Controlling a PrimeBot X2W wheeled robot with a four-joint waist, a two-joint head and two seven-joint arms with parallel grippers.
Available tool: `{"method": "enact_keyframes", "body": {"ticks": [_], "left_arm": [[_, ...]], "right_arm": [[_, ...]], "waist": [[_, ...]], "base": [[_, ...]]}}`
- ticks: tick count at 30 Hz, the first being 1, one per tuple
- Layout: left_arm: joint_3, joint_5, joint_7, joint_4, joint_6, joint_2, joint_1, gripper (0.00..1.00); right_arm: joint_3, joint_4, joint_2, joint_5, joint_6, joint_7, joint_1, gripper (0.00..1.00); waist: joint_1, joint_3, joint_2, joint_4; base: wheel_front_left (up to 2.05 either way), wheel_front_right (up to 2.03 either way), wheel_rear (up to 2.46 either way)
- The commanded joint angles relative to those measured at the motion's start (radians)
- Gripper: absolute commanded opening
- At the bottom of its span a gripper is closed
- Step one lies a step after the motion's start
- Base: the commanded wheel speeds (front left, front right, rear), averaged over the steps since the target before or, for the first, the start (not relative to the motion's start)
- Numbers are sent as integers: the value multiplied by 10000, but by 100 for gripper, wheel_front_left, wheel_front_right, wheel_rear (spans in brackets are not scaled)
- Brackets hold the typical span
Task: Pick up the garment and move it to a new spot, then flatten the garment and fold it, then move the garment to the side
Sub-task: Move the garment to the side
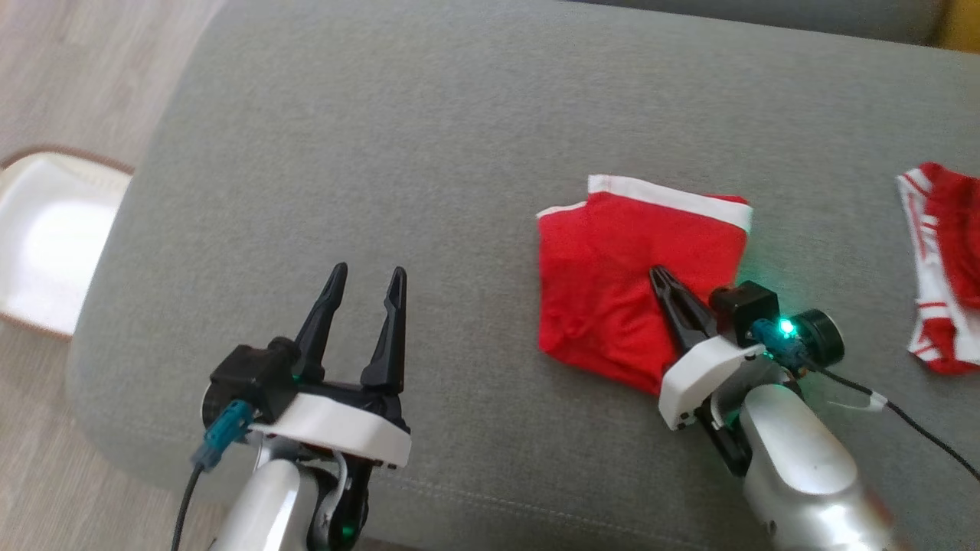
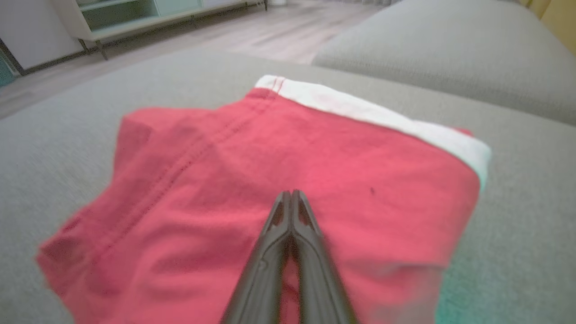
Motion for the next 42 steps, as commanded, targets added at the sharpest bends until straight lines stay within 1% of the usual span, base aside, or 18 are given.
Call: {"method": "enact_keyframes", "body": {"ticks": [1,5,8,11,14,19,20,26,31,36,41,42], "left_arm": [[310,-35,-122,-314,46,28,-395,100],[341,-35,-122,-313,57,28,-395,100],[379,-22,-122,-312,95,28,-420,100],[405,2,-122,-308,101,28,-454,100],[444,20,-122,-300,91,28,-461,100],[505,15,-122,-333,84,28,-411,100],[534,22,-122,-348,84,28,-383,100],[685,75,-122,-423,68,28,-273,100],[834,136,-122,-479,12,28,-168,100],[908,194,-122,-511,-63,28,-94,100],[922,204,-122,-503,-126,28,-45,100],[926,206,-122,-484,-139,28,-27,100]], "right_arm": [[136,-104,23,-90,-7,-96,-284,0],[151,1038,26,144,-7,-91,-562,0],[341,1568,27,442,-7,-142,-754,0],[559,1715,28,820,-7,-304,-938,0],[683,1579,28,1252,-7,-441,-1049,0],[527,802,29,1812,-7,-533,-1036,0],[285,223,29,1892,-7,-539,-938,0],[-507,-1577,26,1803,-7,-543,-135,0],[-1023,-2779,13,1545,-7,-544,744,0],[-1329,-3564,17,1291,-7,-537,1634,0],[-1670,-3984,24,1293,-7,-471,2201,0],[-1750,-4098,25,1303,-7,-475,2314,33]], "waist": [[0,115,0,171],[0,151,0,251],[0,157,0,181],[0,117,0,-9],[0,6,0,-254],[0,-229,0,-727],[0,-322,0,-930],[0,-640,0,-1541],[0,-895,0,-2018],[0,-1089,0,-2426],[0,-1204,0,-2689],[0,-1232,0,-2752]], "base": [[0,0,0],[0,0,0],[0,0,0],[0,0,0],[0,0,0],[0,0,0],[0,0,0],[0,0,0],[0,0,0],[0,0,0],[0,0,0],[0,0,0]]}}
